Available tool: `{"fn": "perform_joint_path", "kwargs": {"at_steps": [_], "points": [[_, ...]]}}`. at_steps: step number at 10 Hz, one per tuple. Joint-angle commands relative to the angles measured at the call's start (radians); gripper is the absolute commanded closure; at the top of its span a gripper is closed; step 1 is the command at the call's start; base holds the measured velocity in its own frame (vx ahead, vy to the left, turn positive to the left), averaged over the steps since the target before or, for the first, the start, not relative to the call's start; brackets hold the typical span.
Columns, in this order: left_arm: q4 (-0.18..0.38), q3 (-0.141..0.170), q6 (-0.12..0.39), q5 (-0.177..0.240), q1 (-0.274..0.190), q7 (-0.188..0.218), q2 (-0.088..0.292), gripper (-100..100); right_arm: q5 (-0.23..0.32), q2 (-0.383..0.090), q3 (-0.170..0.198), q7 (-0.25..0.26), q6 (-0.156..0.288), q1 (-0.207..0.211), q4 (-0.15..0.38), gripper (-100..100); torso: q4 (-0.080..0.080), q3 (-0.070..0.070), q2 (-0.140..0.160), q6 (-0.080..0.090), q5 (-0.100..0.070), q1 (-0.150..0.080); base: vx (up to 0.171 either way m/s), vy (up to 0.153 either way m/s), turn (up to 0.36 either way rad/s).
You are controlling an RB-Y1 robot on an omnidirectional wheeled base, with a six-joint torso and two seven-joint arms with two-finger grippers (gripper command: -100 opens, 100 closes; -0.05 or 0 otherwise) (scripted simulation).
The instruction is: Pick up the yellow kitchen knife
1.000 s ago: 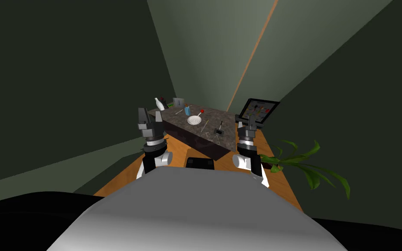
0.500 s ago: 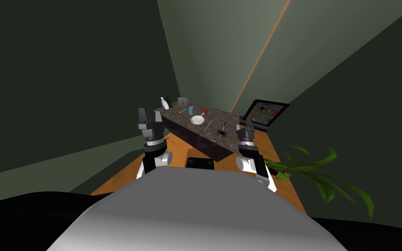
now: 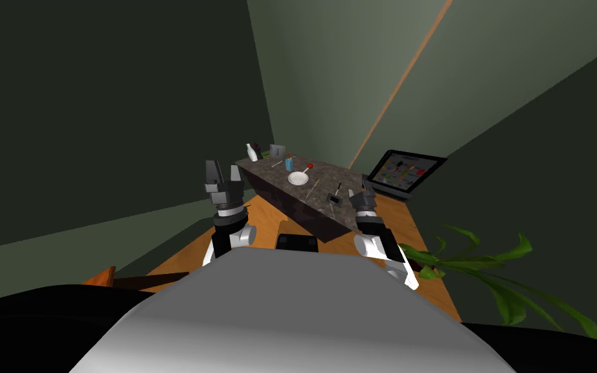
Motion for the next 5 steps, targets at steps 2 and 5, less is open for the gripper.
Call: {"fn": "perform_joint_path", "kwargs": {"at_steps": [2,5], "points": [[0.0,0.0,0.0,0.0,0.0,0.0,0.0,0,-0.029,-0.029,-0.017,-0.075,0.075,0.006,0.002,-100,0.0,0.0,0.0,0.0,0.0,0.0,0.003,0.02,0.142],[0.0,0.0,0.0,0.0,0.0,0.0,0.0,0,-0.082,-0.081,-0.052,-0.16,0.161,0.018,0.003,-100,0.0,0.0,0.0,0.0,0.0,0.0,0.006,0.027,0.177]]}}
